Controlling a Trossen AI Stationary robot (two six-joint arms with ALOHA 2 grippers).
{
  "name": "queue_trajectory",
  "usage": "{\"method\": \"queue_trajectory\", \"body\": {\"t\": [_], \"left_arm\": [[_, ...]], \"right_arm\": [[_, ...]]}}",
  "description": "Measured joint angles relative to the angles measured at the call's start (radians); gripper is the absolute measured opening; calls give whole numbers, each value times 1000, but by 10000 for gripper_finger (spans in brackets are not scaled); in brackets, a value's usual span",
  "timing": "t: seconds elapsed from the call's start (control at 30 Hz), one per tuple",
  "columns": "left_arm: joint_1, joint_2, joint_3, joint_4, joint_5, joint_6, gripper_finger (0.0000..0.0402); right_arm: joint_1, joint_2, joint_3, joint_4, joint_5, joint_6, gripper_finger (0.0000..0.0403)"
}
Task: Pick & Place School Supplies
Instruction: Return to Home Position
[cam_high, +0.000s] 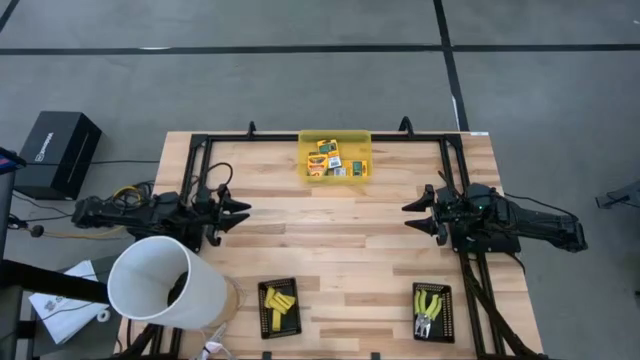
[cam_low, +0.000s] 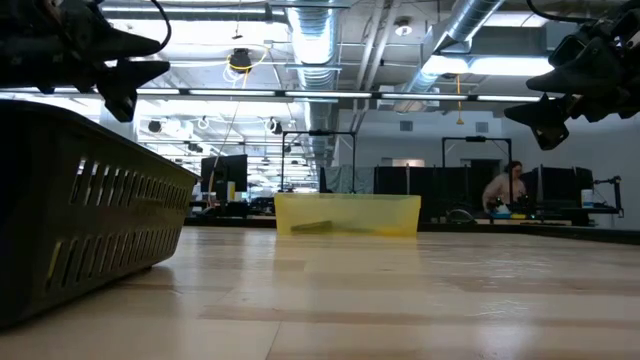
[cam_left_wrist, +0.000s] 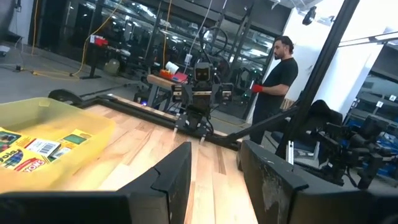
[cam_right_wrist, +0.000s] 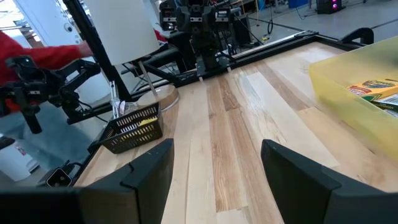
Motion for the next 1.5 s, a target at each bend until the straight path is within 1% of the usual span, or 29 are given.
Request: {"method": "queue_trajectory", "body": {"t": [0.73,1.5], "left_arm": [[0,105,0,6,0,0,135],[0,110,0,6,0,0,135]], "right_arm": [[0,0,0,0,0,0,233],[0,0,0,0,0,0,233]]}}
